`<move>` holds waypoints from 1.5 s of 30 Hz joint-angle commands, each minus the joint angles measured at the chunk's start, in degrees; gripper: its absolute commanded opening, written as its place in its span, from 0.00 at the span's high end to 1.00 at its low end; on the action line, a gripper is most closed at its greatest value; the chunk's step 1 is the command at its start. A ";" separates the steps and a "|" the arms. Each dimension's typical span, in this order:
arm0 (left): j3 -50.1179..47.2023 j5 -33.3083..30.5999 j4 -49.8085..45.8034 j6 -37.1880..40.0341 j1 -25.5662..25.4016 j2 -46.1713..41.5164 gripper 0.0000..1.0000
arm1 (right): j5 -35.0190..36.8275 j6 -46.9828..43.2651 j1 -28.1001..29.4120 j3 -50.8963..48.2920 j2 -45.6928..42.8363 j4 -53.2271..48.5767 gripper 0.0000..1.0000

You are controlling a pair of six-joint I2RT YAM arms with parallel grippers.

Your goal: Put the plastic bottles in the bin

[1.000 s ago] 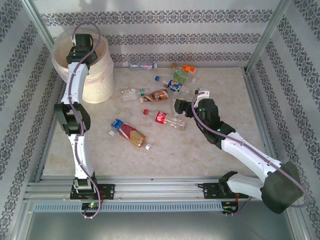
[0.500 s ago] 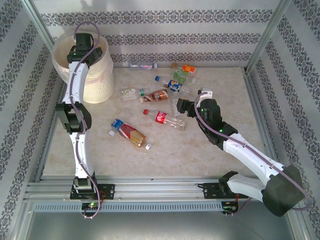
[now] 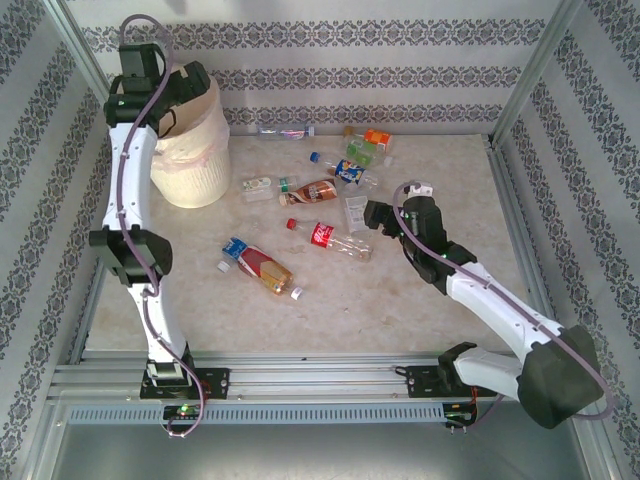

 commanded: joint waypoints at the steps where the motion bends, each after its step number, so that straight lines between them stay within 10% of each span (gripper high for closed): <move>1: -5.33 5.65 4.57 -3.33 -0.63 -4.04 0.00 | -2.80 -0.40 -0.93 1.54 2.83 -3.75 0.02; 16: -38.23 21.42 27.30 -11.98 -4.40 -25.34 0.00 | -10.33 -8.93 -0.79 19.95 26.40 -16.11 0.02; 45: -52.72 6.53 15.04 -5.69 -4.51 -36.88 0.00 | -1.46 -9.33 2.19 38.50 49.50 -26.68 0.02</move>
